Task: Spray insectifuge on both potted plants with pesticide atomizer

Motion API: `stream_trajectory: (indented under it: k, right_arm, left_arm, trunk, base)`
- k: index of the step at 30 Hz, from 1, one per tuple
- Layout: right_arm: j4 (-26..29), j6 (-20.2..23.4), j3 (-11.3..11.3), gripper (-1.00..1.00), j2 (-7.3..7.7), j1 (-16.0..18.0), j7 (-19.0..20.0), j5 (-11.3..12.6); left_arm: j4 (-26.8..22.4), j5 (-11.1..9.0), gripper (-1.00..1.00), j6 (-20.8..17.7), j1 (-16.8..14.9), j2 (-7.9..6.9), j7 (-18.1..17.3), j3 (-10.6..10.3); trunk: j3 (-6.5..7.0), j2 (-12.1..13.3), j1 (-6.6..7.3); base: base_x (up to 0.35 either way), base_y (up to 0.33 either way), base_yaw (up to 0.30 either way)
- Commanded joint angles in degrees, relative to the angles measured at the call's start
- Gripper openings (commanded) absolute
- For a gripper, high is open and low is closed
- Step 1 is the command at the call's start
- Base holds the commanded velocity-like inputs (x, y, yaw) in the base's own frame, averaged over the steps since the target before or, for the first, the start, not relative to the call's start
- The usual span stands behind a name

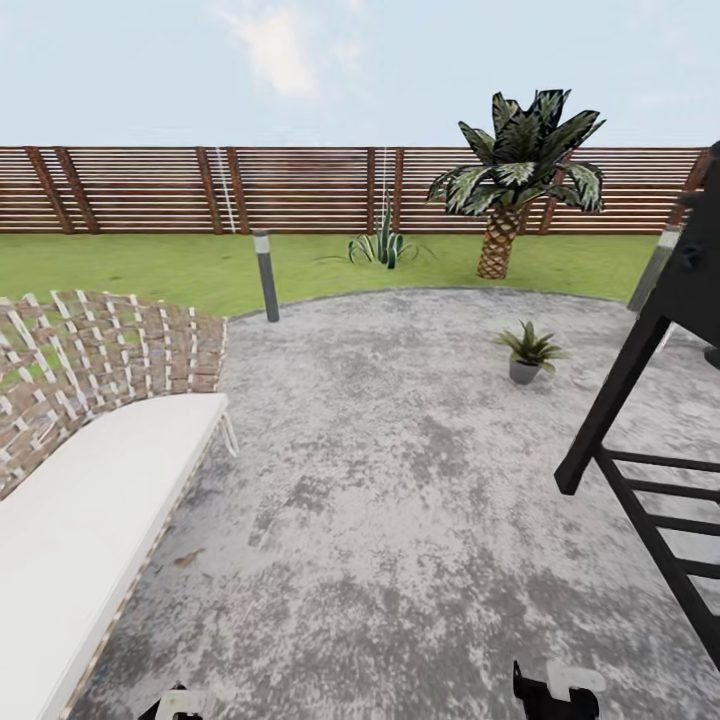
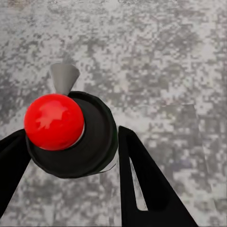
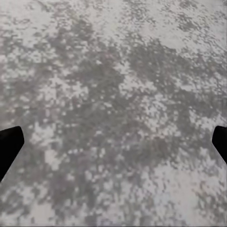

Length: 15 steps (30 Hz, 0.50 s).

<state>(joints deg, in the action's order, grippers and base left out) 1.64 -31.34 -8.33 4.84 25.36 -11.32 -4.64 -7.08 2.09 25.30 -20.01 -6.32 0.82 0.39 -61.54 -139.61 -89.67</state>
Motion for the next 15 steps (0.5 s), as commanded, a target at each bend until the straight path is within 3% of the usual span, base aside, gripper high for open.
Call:
stream_trajectory:
  k: [1, 15]
  right_arm:
    - [0.0, -0.1, -0.4, 1.00, 0.00, 0.0, -0.2, -0.5]
    - [0.0, -0.2, -0.4, 1.00, 0.00, 0.0, -0.2, -0.5]
  left_arm:
    - [0.0, 0.2, -1.00, 0.2, 0.0, 0.00, 0.1, 0.1]
    - [0.0, 0.2, -1.00, 0.2, 0.0, 0.06, 0.1, 0.1]
  trunk:
    - [-0.05, 0.0, -0.02]
    - [-0.05, 0.0, -0.02]
  base:
    - [0.339, 0.000, 0.000]
    - [0.339, 0.000, 0.000]
